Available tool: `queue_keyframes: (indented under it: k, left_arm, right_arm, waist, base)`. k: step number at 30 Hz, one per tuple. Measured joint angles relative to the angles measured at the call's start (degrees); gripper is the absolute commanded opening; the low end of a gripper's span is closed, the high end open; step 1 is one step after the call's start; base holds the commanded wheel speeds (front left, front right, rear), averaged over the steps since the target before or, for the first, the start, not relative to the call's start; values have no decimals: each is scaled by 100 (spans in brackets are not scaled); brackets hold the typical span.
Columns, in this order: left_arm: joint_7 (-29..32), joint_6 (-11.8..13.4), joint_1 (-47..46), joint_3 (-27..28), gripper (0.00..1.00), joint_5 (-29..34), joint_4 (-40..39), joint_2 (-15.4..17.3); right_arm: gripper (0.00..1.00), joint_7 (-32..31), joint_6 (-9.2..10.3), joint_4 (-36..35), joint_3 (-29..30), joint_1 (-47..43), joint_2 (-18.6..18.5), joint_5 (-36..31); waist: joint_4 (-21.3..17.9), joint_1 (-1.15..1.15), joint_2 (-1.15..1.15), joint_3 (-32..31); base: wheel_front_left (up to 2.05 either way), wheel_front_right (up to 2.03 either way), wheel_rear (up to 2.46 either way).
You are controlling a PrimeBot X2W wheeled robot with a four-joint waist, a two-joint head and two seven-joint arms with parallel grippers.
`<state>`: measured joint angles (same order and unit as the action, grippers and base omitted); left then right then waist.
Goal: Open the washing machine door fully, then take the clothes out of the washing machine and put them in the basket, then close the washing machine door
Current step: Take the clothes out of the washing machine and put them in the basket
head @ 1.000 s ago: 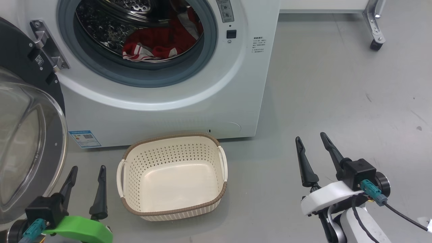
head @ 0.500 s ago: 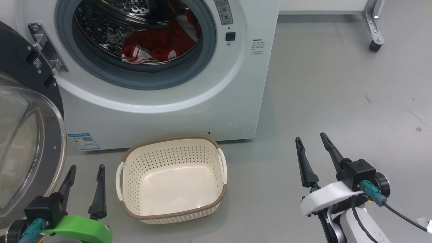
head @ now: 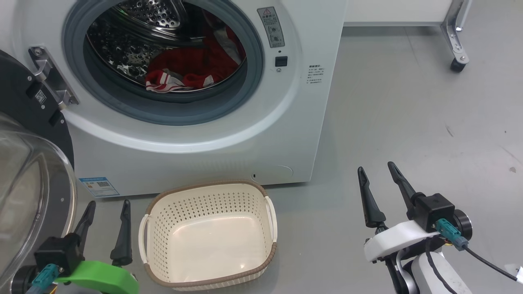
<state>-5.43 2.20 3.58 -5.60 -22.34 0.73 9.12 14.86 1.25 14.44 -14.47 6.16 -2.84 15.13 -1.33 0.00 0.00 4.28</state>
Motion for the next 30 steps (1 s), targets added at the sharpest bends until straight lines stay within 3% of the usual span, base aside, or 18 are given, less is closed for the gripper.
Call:
queue_keyframes:
  k: [14, 30]
  left_arm:
    - [5, 1, 2, 1, 100, 21, -67, 1]
    - [-2, 2, 2, 7, 100, 21, -92, 1]
  right_arm:
    - [100, 0, 2, 0, -35, -1, 1, 2]
    - [100, 0, 43, 1, -47, 0, 1, 47]
  waist:
    - [33, 0, 0, 24]
    - [16, 0, 0, 80]
  base:
    - [70, -70, 0]
    - [14, -14, 0]
